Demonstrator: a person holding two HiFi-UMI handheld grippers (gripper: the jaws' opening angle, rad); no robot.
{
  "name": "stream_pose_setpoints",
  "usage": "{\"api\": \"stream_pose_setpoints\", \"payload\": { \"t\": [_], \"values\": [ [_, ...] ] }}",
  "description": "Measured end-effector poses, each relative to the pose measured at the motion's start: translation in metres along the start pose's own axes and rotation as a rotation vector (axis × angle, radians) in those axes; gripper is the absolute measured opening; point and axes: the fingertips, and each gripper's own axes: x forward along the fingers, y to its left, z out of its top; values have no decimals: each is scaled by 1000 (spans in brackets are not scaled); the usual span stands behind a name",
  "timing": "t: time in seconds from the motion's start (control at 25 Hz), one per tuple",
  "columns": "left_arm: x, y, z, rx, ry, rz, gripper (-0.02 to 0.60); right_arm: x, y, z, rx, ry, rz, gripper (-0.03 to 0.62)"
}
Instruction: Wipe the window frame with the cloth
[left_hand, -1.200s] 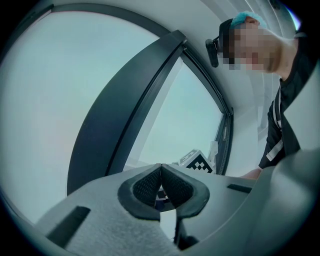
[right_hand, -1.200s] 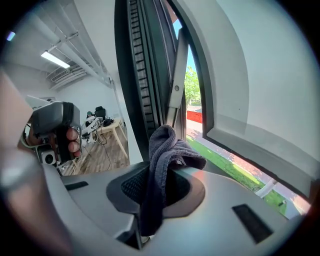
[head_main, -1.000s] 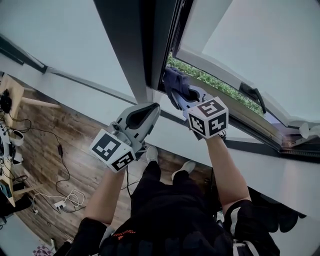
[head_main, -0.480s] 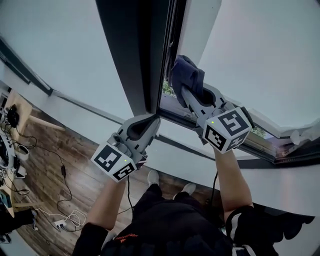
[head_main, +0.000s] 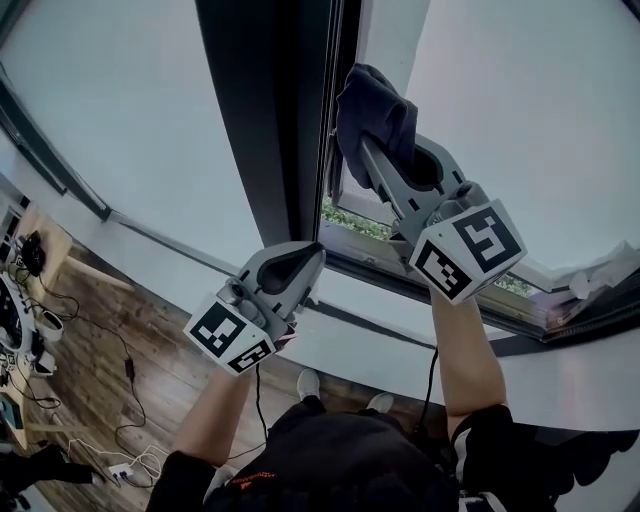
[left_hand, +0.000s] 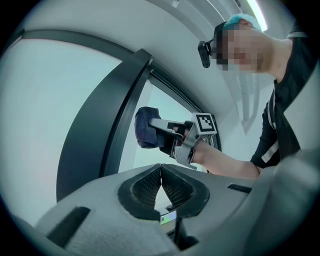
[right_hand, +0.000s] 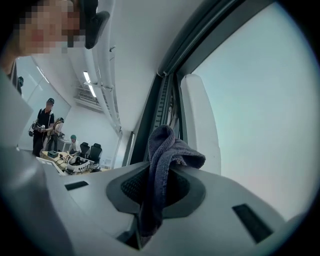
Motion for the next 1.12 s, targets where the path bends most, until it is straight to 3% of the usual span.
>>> {"api": "stream_pose_setpoints", "payload": {
  "t": [0.24,0.44,1.12],
  "values": [
    [1,-3,12,25,-10,-6,21,7,3,46,-63,-87,11,49],
    [5,-9,14,32,-15,-10,21,10,2,59,-94,-106,19,49],
    [6,-9,2,0,9,-5,21,14,12,23,-65,-45,44,49]
  ]
}}
